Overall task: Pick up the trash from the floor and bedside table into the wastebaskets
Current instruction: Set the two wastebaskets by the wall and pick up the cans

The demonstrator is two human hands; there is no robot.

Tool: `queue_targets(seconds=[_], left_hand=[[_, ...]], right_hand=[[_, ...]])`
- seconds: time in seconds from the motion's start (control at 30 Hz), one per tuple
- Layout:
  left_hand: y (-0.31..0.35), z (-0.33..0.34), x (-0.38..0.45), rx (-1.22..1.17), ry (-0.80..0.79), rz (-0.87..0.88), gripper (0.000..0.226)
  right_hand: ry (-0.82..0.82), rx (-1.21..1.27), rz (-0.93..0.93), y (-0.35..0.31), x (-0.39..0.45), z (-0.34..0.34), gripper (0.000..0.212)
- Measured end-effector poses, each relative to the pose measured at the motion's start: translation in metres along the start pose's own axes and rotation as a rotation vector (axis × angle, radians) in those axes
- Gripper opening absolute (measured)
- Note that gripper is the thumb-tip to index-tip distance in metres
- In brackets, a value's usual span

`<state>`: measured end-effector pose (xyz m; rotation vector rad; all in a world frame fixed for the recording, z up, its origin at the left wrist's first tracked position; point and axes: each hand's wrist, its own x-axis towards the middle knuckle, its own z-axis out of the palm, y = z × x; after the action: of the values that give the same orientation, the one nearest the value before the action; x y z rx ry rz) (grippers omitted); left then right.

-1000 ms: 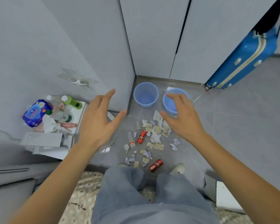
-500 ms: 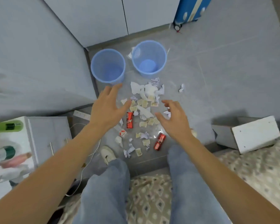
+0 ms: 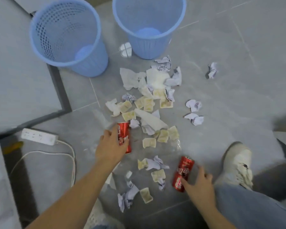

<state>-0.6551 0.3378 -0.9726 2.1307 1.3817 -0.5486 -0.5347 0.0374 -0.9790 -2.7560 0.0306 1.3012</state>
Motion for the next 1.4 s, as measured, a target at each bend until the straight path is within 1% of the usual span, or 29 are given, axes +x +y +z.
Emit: queue_targets(seconds=[0.1, 0.23, 0.3, 0.4, 0.47, 0.53, 0.57, 0.63, 0.7, 0.8, 0.83, 0.87, 0.97, 1.0, 1.1, 1.17, 1.23, 1.3, 1.4], left_hand=[[-0.009, 0.031, 0.025, 0.035, 0.021, -0.014, 0.069], [-0.009, 0.051, 0.045, -0.009, 0.063, -0.028, 0.068], [-0.01, 0.057, 0.051, -0.016, 0.07, -0.037, 0.068], [-0.013, 0.062, 0.059, -0.037, 0.067, -0.026, 0.061], [-0.014, 0.06, 0.063, -0.04, 0.043, -0.015, 0.055], [-0.013, 0.049, 0.061, -0.069, 0.018, -0.024, 0.052], [-0.011, 0.041, 0.058, -0.096, 0.021, -0.031, 0.052], [-0.004, 0.016, 0.045, -0.182, 0.055, -0.048, 0.049], [0.004, -0.021, 0.027, -0.313, 0.109, -0.064, 0.046], [0.011, -0.092, 0.001, -0.521, 0.201, -0.063, 0.043], [0.011, -0.118, -0.004, -0.582, 0.236, -0.065, 0.043], [0.011, -0.144, -0.008, -0.633, 0.272, -0.066, 0.043], [0.005, -0.221, -0.009, -0.706, 0.39, -0.051, 0.043], [0.002, -0.247, -0.008, -0.731, 0.427, -0.036, 0.044], [-0.007, -0.306, 0.007, -0.738, 0.542, 0.01, 0.059], [-0.012, -0.328, 0.026, -0.722, 0.604, 0.011, 0.06], [-0.017, -0.334, 0.05, -0.729, 0.652, -0.001, 0.059], [-0.018, -0.326, 0.074, -0.712, 0.664, -0.014, 0.057], [-0.022, -0.303, 0.104, -0.619, 0.665, -0.024, 0.052]], right_hand=[[0.002, 0.017, 0.026, 0.012, 0.016, 0.031, 0.099], [0.04, 0.076, 0.028, 0.01, 0.028, 0.055, 0.09], [0.033, 0.122, 0.054, 0.004, 0.037, 0.062, 0.091], [0.036, 0.222, 0.054, -0.007, 0.044, 0.071, 0.087], [0.051, 0.237, 0.031, -0.012, 0.045, 0.074, 0.08], [0.102, 0.219, -0.006, -0.02, 0.04, 0.067, 0.076], [0.109, 0.195, -0.034, -0.026, 0.035, 0.059, 0.074], [0.127, 0.188, -0.079, -0.049, 0.02, 0.037, 0.063], [0.155, 0.183, -0.138, -0.084, 0.0, 0.005, 0.056], [0.058, 0.222, -0.254, -0.157, -0.043, -0.047, 0.061], [0.051, 0.252, -0.299, -0.186, -0.061, -0.064, 0.063], [0.054, 0.268, -0.363, -0.218, -0.079, -0.081, 0.066], [0.034, 0.268, -0.659, -0.308, -0.133, -0.125, 0.081], [0.024, 0.272, -0.744, -0.339, -0.146, -0.137, 0.083], [0.006, 0.358, -0.95, -0.42, -0.151, -0.152, 0.072], [0.049, 0.44, -1.065, -0.465, -0.14, -0.149, 0.07], [0.031, 0.491, -1.123, -0.496, -0.121, -0.139, 0.068], [0.008, 0.482, -1.133, -0.515, -0.096, -0.131, 0.065], [0.033, 0.413, -1.092, -0.531, -0.056, -0.115, 0.065]])
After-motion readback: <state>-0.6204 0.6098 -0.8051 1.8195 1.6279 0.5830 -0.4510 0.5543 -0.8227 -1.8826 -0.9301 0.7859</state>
